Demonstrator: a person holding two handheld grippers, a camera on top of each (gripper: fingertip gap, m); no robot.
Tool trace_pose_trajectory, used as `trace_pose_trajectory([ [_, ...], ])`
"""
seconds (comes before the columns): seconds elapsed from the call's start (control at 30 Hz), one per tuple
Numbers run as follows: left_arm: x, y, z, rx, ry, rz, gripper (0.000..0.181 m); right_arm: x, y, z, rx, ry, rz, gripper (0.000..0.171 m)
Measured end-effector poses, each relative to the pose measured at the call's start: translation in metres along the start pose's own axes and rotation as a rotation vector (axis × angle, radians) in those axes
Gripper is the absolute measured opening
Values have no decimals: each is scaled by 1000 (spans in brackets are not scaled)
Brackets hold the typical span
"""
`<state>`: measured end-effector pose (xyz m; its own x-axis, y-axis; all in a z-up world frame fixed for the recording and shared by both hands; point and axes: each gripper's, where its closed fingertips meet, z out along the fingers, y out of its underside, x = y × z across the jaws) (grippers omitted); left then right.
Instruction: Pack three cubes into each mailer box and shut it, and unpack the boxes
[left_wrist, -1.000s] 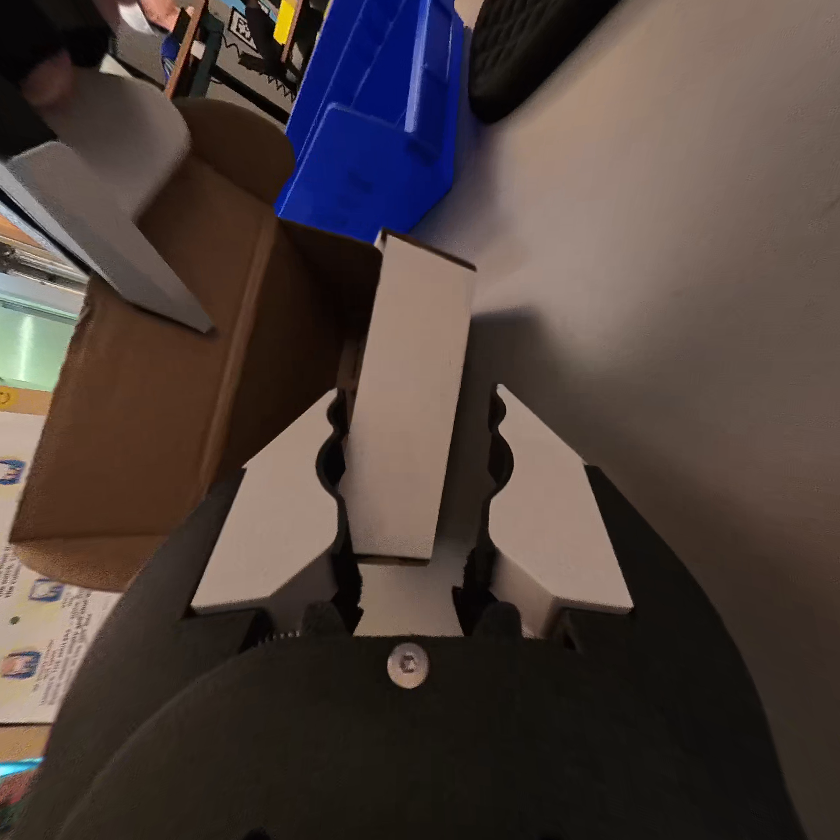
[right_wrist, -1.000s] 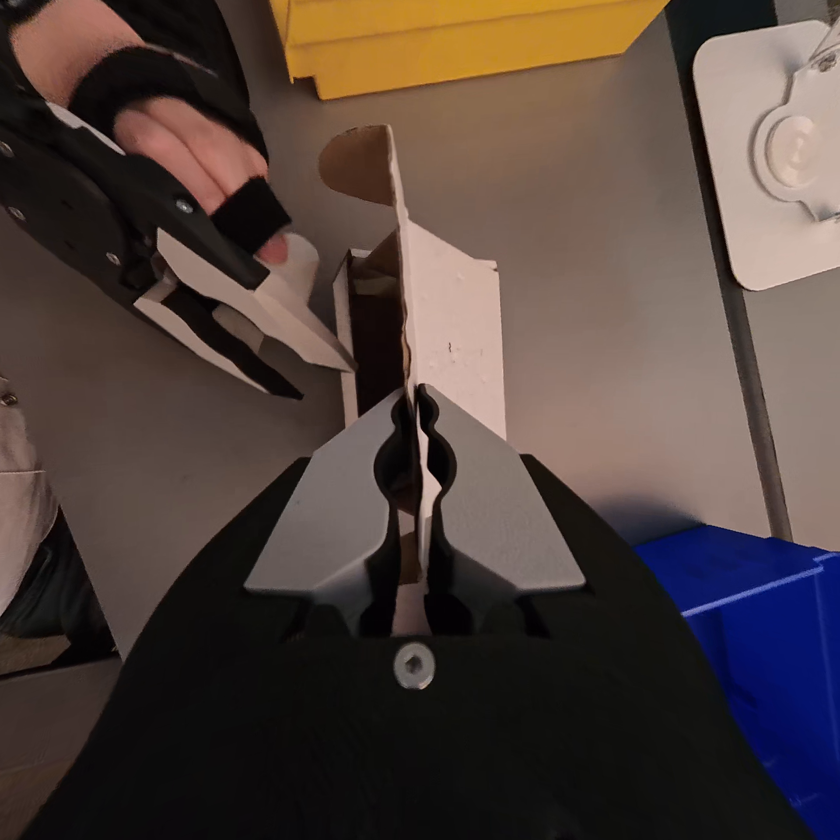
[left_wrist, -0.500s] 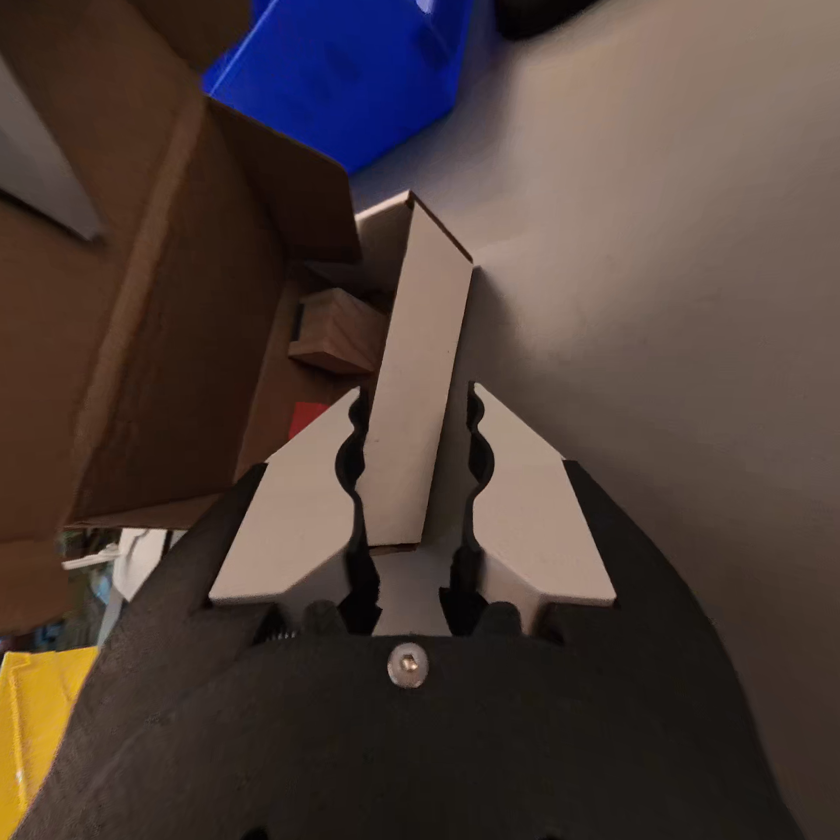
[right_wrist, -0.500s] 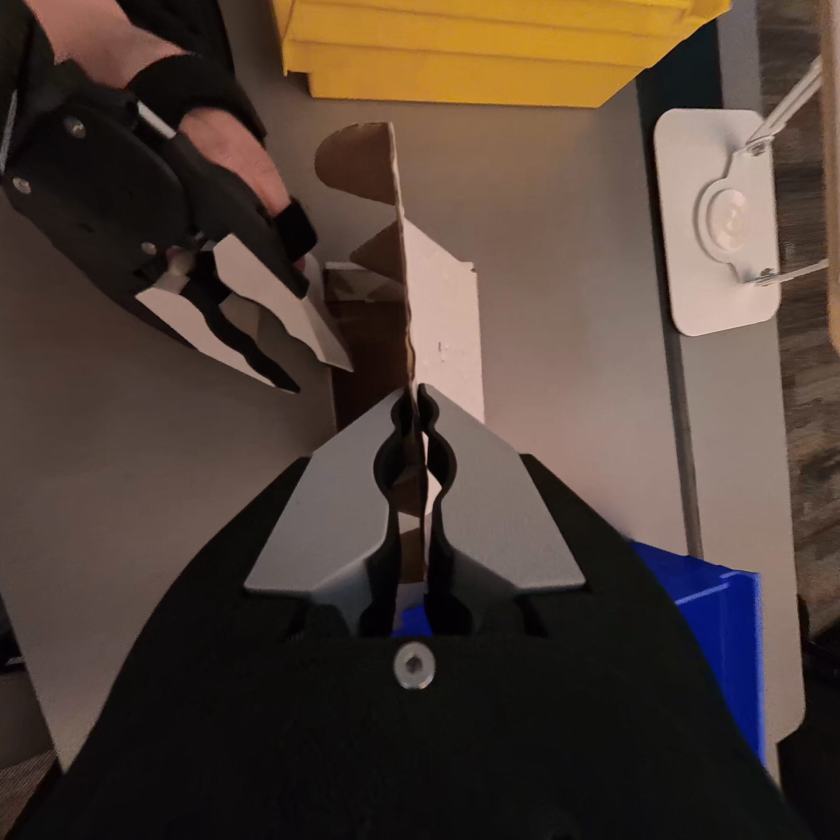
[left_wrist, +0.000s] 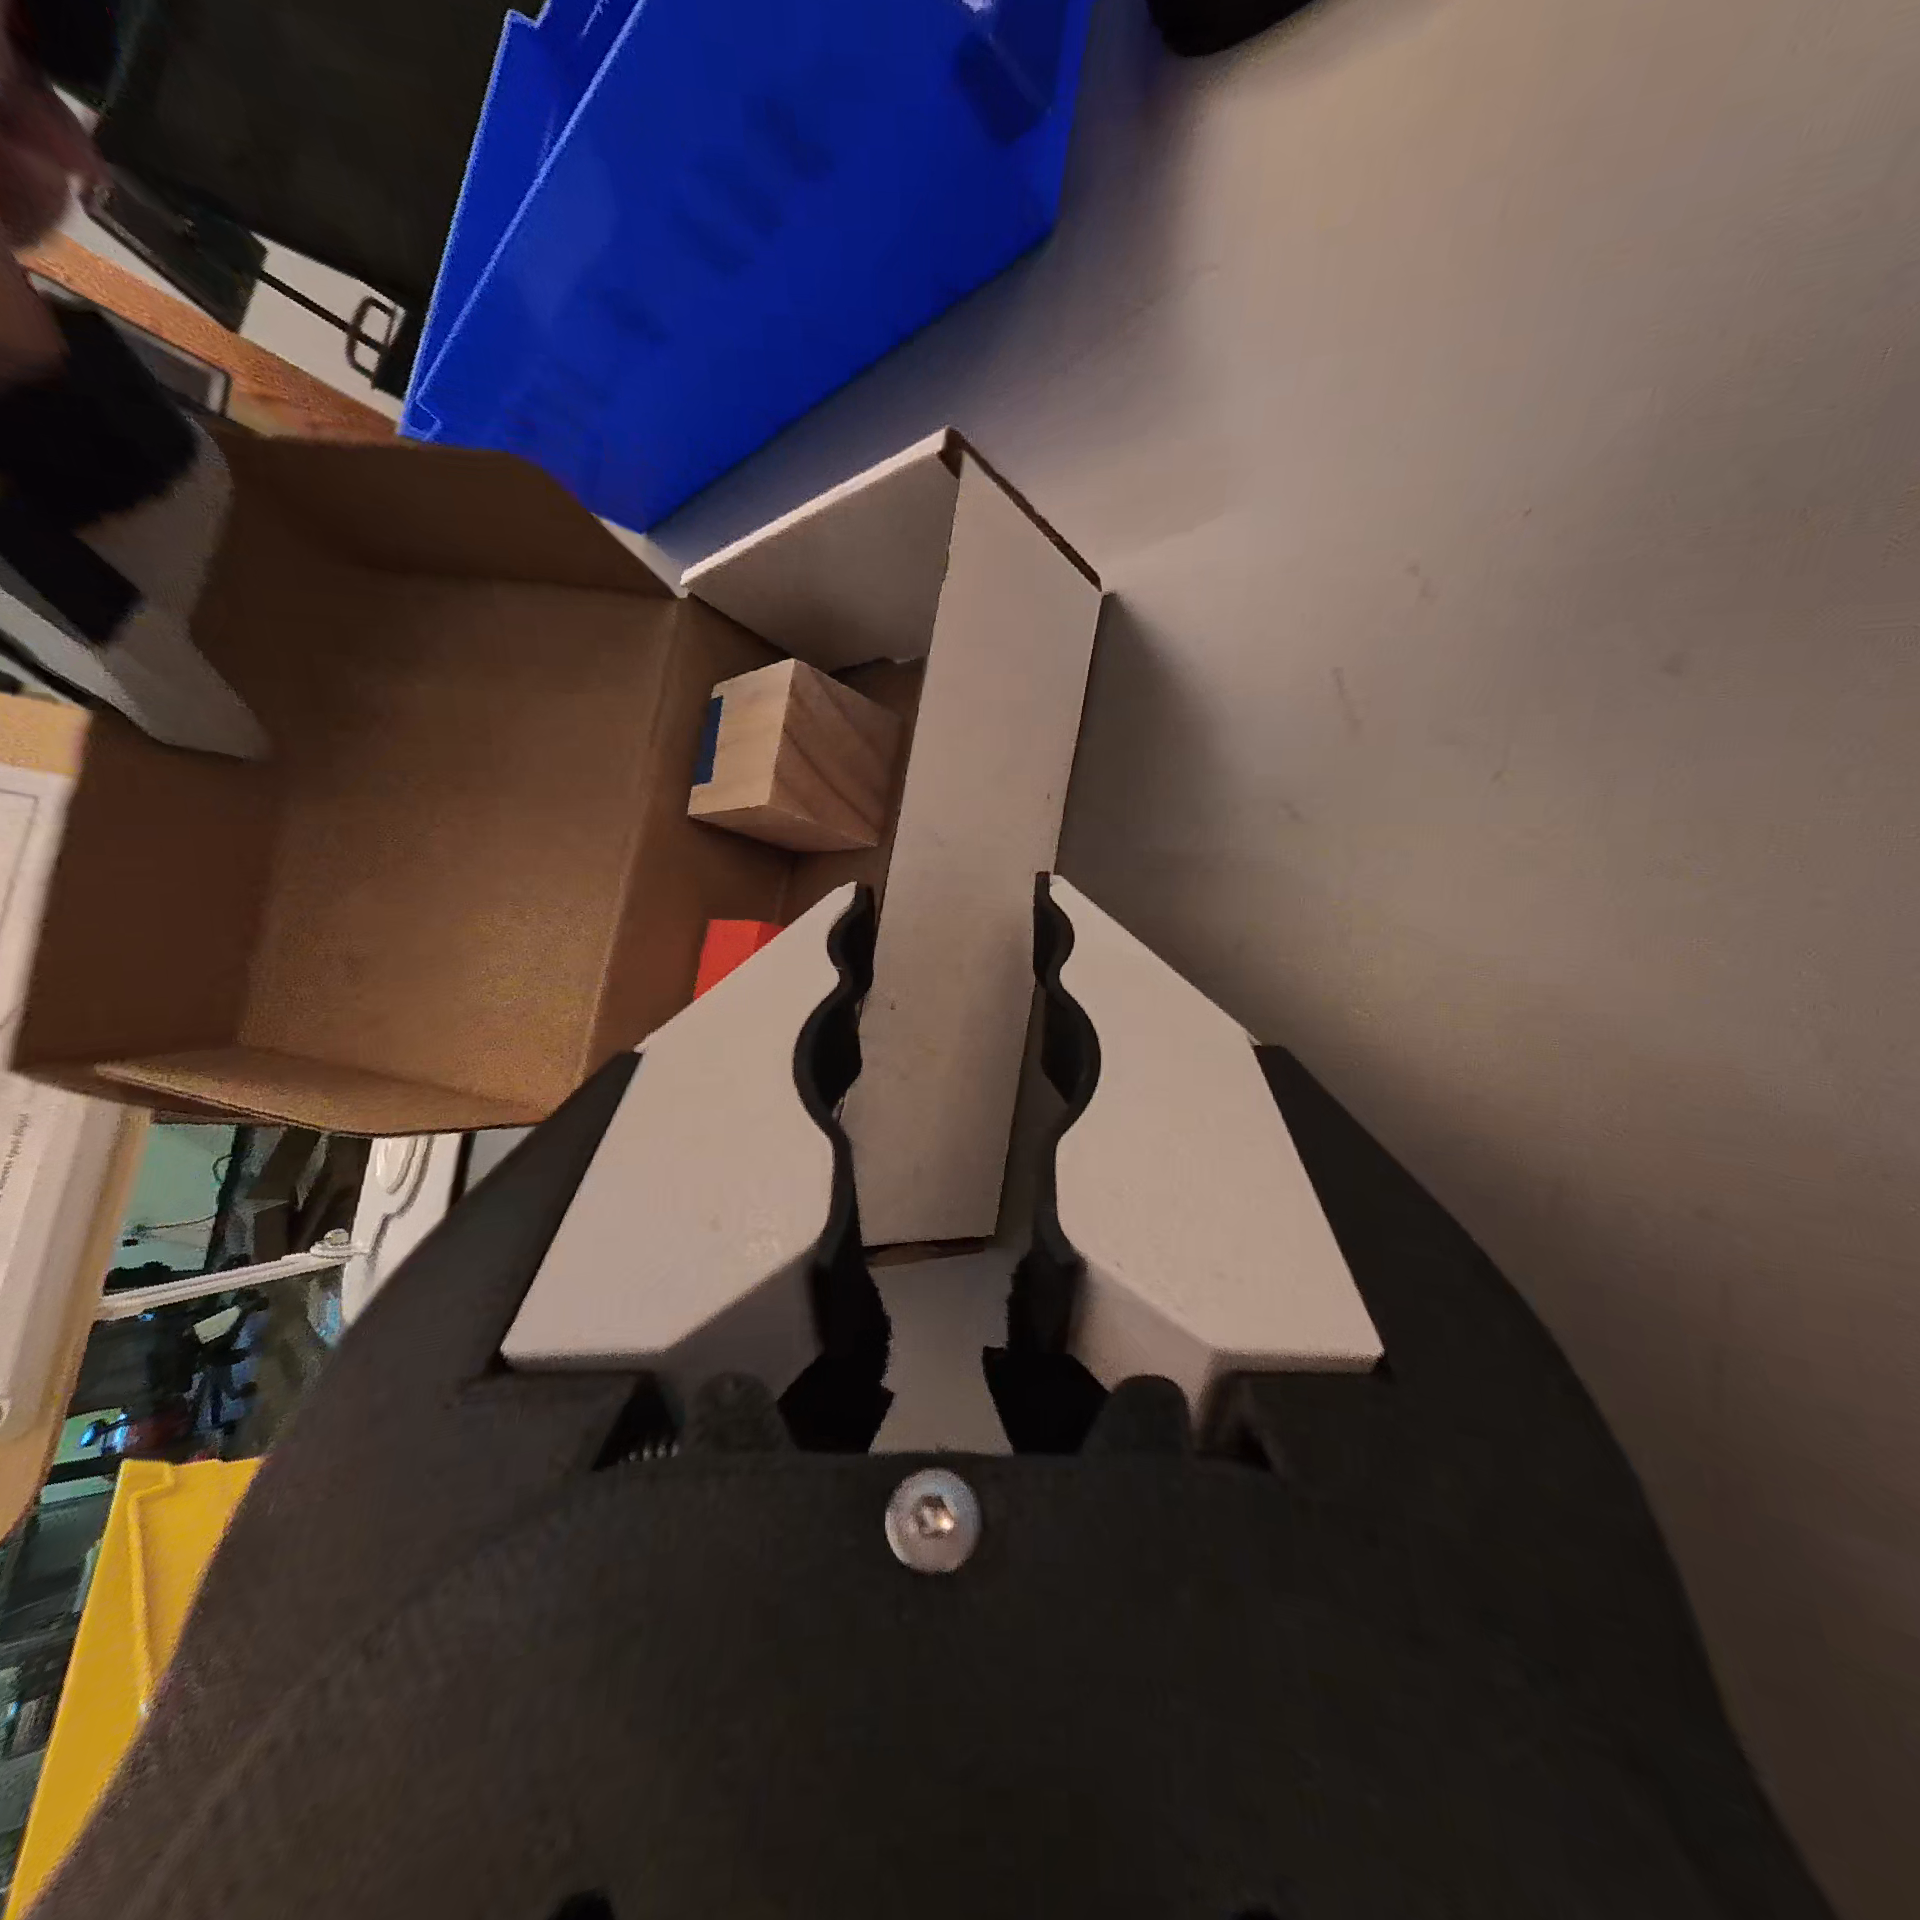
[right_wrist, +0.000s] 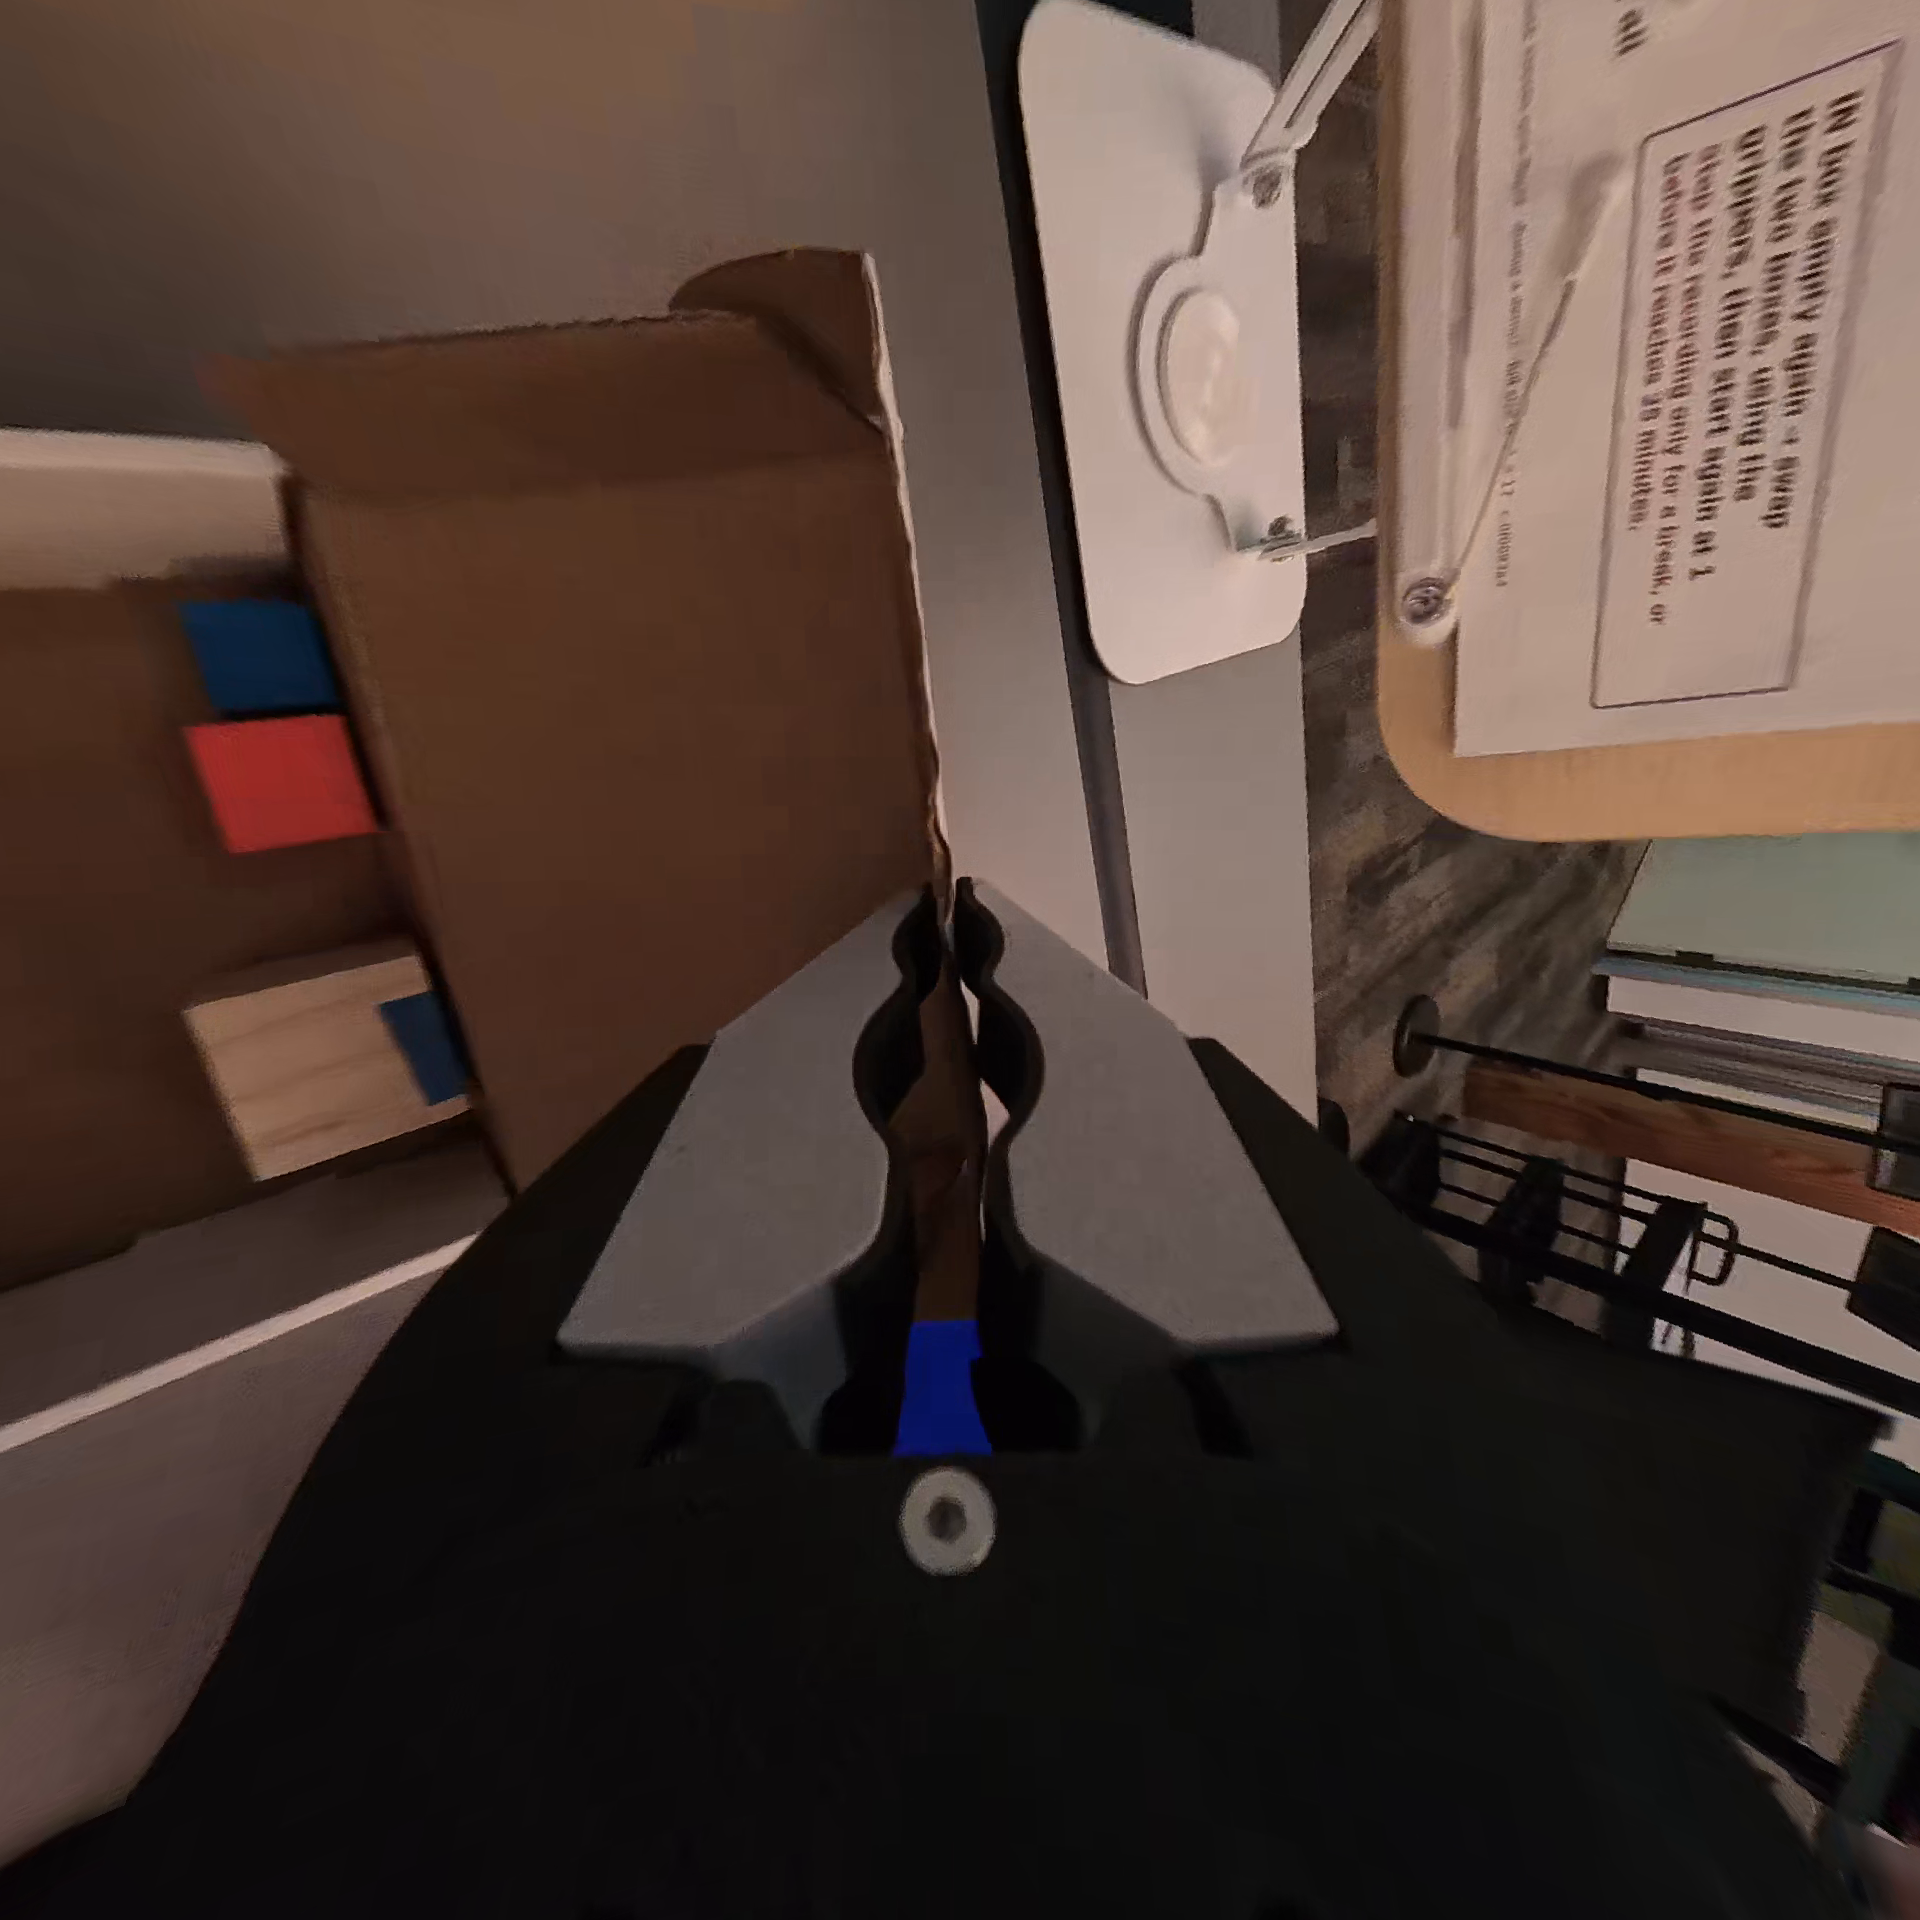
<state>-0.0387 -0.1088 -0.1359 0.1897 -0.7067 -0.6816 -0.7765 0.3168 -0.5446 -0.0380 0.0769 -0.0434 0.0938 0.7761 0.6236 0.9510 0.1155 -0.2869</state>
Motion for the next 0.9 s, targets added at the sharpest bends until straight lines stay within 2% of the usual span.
trace_pose_trajectory([
  [0.17, 0, -1, 1, -8, -9, 17, 30, -7, 10, 43, -58, -22, -26, 4],
  [0.3, -1, 0, 2, -11, -16, 19, 30, -12, 14, 62, -62, -45, -14, 9],
  [0.57, -12, 11, 6, -52, -71, 47, 30, -3, -4, 76, -2, -11, -9, 11],
  [0.77, -23, 20, 6, -63, -93, 16, 27, -1, -10, 93, -22, 32, -48, 17],
  [0.9, -24, 22, 8, -66, -95, 18, 29, 7, -15, 88, 17, 95, -70, 19],
])
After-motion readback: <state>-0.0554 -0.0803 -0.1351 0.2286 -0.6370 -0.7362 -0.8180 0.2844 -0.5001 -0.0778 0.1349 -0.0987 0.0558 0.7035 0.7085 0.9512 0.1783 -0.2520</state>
